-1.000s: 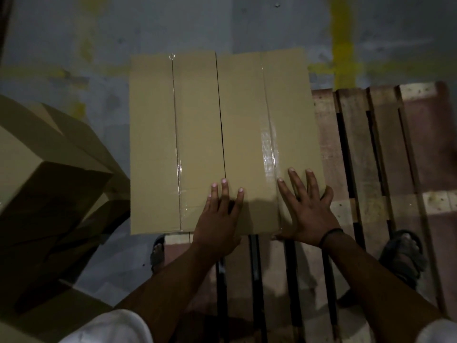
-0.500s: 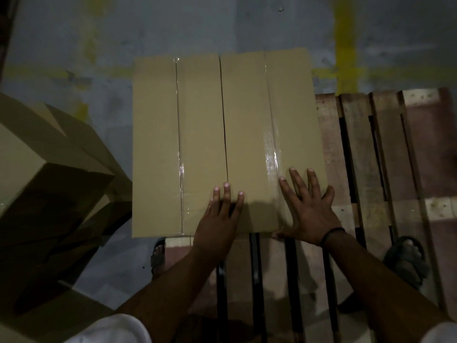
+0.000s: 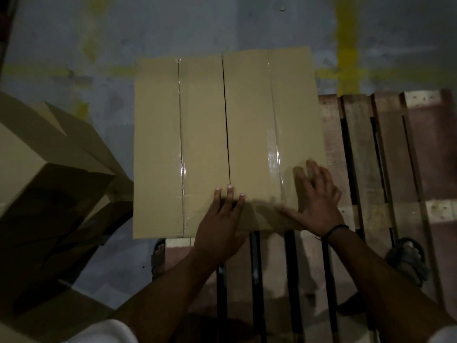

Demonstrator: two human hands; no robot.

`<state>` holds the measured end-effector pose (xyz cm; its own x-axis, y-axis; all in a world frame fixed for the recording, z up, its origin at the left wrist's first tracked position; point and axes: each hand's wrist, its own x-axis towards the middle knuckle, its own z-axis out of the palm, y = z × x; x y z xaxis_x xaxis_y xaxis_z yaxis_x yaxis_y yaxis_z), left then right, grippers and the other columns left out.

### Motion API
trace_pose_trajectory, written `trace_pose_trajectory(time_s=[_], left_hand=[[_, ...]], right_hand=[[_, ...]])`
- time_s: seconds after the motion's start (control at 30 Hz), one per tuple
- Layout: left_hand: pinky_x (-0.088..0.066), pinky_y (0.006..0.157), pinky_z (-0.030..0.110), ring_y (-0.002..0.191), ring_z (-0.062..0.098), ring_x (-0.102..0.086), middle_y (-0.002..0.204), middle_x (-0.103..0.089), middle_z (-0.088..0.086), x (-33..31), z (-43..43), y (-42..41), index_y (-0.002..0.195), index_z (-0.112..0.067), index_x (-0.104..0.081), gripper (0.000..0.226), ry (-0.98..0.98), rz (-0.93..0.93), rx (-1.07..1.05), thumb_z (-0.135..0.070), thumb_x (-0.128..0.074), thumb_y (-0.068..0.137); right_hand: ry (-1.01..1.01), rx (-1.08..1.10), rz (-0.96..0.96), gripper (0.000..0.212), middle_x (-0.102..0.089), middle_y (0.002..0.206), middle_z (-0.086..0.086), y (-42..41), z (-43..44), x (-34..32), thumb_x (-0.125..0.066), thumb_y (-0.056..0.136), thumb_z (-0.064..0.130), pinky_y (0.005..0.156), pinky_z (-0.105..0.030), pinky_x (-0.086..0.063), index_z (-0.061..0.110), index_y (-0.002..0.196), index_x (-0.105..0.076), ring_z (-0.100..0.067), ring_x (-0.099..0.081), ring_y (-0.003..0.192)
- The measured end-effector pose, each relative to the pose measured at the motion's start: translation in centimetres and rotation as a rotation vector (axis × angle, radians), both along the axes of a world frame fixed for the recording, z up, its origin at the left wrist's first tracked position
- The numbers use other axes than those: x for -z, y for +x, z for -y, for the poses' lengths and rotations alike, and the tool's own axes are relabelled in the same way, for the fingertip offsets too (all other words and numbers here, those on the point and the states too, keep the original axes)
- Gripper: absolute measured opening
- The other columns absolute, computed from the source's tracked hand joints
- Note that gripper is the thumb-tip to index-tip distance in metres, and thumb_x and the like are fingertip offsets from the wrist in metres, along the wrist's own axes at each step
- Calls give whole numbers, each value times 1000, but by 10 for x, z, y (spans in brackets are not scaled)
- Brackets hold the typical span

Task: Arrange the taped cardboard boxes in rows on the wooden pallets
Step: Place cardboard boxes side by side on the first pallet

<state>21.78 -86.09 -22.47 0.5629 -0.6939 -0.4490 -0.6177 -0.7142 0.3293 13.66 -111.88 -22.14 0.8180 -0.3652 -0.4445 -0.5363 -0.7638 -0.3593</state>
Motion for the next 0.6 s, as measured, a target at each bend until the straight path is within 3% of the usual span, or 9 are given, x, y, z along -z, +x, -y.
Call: trace_pose_trajectory(time_s=[0.07, 0.13, 0.2, 0.27, 0.37, 0.5, 0.6], left_hand=[[-23, 123, 45, 157, 32, 8, 172, 0, 2, -4, 6, -2, 164, -27, -11, 99, -100, -56, -142, -58, -66, 89], [-30, 119, 45, 153, 31, -14, 167, -26, 5, -8, 16, -3, 161, -23, -28, 92, -210, -51, -304, -60, -66, 86], [-37, 113, 37, 142, 27, -31, 152, -49, 5, -11, 27, 0, 154, -16, -41, 87, -325, -54, -465, -59, -67, 83], [-37, 110, 30, 138, 23, -38, 141, -57, 0, -9, 35, 5, 150, -15, -48, 83, -365, -124, -598, -56, -73, 82], [-46, 108, 40, 127, 24, -55, 130, -66, 0, 4, 31, 9, 138, -14, -59, 71, -405, -117, -631, -55, -74, 81], [-35, 119, 39, 142, 28, -43, 137, -63, 5, -4, 23, -4, 148, -15, -52, 72, -395, -156, -563, -48, -73, 87], [-15, 119, 17, 149, 18, -25, 146, -56, 12, -14, 20, -23, 154, -18, -43, 76, -427, -204, -421, -34, -78, 89]], right_hand=[[74, 261, 90, 116, 16, 169, 9, 6, -2, 2, -44, 65, 94, 119, -60, -7, 41, 161, -6, -24, 8, 155], [120, 395, 105, 116, 14, 169, 6, 13, -4, 3, -48, 66, 92, 121, -59, -5, 40, 161, -8, -25, 2, 156], [118, 432, 79, 114, 9, 170, 3, 17, -4, 5, -51, 66, 90, 121, -58, -5, 39, 161, -13, -26, -3, 155], [104, 428, 59, 113, 7, 170, 1, 18, -4, 6, -53, 66, 89, 121, -58, -5, 38, 161, -17, -27, -5, 155], [86, 411, 54, 112, 4, 170, 1, 15, -2, 5, -54, 66, 88, 120, -58, -8, 39, 160, -19, -28, -7, 155], [98, 373, 47, 110, 6, 170, 3, 10, 0, 3, -55, 66, 87, 121, -56, -9, 41, 159, -19, -25, -5, 155], [106, 369, 45, 110, 7, 170, 3, 9, 0, 2, -56, 65, 86, 121, -56, -8, 42, 159, -20, -23, -4, 155]])
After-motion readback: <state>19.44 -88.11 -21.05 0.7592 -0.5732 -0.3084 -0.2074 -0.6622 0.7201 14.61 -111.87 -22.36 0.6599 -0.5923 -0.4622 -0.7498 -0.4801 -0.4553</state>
